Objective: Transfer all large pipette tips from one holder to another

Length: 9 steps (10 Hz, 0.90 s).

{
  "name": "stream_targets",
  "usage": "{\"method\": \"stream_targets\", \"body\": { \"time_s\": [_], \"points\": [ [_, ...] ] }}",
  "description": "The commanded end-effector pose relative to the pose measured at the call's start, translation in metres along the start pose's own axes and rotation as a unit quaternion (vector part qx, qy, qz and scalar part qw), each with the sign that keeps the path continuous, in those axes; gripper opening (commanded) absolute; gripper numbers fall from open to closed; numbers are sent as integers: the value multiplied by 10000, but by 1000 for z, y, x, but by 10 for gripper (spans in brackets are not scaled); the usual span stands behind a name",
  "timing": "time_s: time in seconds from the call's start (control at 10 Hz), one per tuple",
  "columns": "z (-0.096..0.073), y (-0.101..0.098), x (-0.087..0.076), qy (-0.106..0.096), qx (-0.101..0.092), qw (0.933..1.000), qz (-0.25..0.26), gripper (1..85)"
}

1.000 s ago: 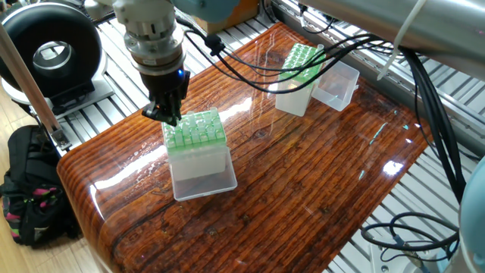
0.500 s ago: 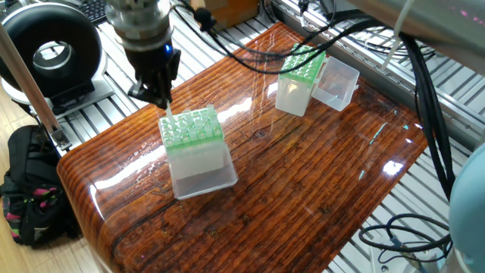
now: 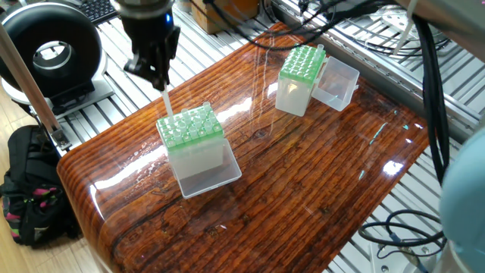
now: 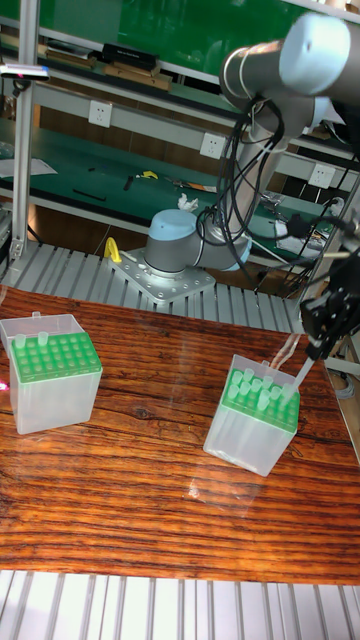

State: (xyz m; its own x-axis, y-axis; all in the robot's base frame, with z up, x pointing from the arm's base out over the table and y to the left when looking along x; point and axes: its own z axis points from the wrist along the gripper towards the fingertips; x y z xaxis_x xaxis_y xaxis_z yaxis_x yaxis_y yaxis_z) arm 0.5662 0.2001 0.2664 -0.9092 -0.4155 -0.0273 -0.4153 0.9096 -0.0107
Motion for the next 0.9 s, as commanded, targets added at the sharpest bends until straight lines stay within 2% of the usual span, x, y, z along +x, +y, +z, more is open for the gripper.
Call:
{"method": "stream_targets", "body": {
  "time_s": [0.0, 0.2, 0.4, 0.6, 0.8],
  "points": [
    [-33, -5, 0, 19, -101, 9999, -31, 63],
    [-48, -5, -3, -63, -224, 9997, 19, 63],
    [-63, -10, -11, -343, -247, 9991, 7, 63],
    [-69, -29, -12, -500, -68, 9987, -116, 63],
    [-65, -44, -10, -542, -9, 9983, -209, 57]
  ]
}}
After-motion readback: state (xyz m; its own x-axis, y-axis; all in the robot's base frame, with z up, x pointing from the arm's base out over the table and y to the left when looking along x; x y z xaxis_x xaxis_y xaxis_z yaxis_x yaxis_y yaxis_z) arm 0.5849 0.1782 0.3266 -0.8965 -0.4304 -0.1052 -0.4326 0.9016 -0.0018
